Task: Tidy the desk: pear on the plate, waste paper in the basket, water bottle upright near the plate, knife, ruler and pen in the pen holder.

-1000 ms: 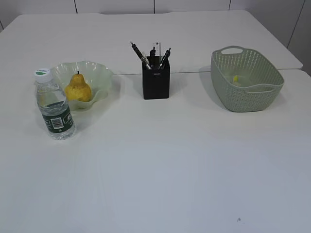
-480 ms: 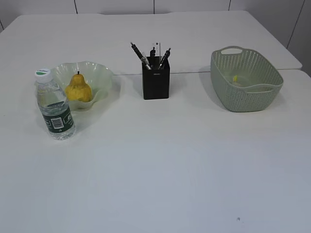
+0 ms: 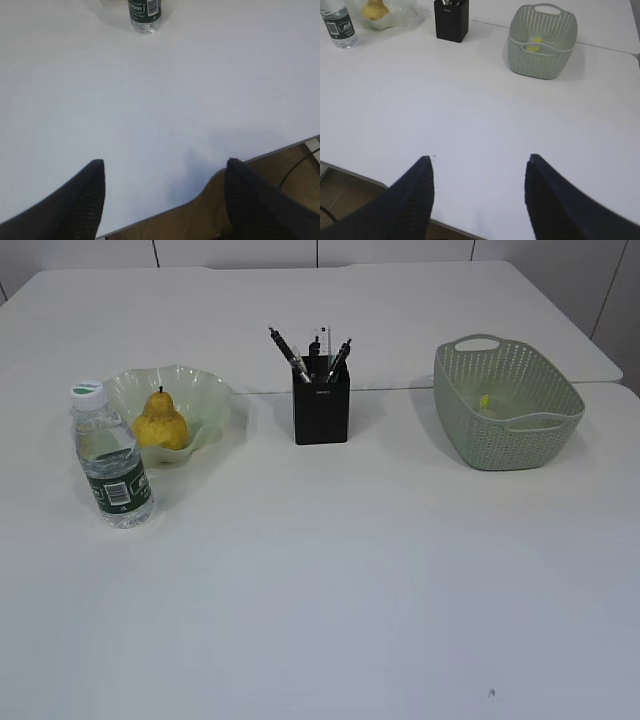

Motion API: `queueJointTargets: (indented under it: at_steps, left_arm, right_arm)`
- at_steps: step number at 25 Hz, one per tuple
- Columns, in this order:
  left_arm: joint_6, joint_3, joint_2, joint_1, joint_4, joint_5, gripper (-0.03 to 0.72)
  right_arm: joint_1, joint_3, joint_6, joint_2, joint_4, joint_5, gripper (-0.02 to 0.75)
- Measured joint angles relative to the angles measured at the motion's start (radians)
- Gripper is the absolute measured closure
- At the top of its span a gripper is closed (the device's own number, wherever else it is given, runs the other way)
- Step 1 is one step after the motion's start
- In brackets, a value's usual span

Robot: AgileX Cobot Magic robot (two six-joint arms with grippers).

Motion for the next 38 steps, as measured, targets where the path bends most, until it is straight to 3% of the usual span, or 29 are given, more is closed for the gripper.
queueJointTargets:
  at_steps: [9, 17, 27, 38]
  left_arm:
    - [0.002, 0.007, 0.000, 0.000, 0.021, -0.002, 0.161]
    - [0.003, 0.009, 0.000, 0.000, 0.021, -0.007, 0.161]
    - [0.004, 0.062, 0.000, 0.000, 0.031, -0.153, 0.161]
    - [0.006, 0.064, 0.000, 0.000, 0.038, -0.166, 0.162]
  right_arm:
    - [0.000, 0.132, -0.002, 0.000, 0.026, -0.001, 0.278]
    - [0.000, 0.203, -0.004, 0.000, 0.047, -0.115, 0.278]
    - [0.000, 0.206, -0.006, 0.000, 0.049, -0.123, 0.278]
    - [0.000, 0.207, -0.006, 0.000, 0.049, -0.126, 0.278]
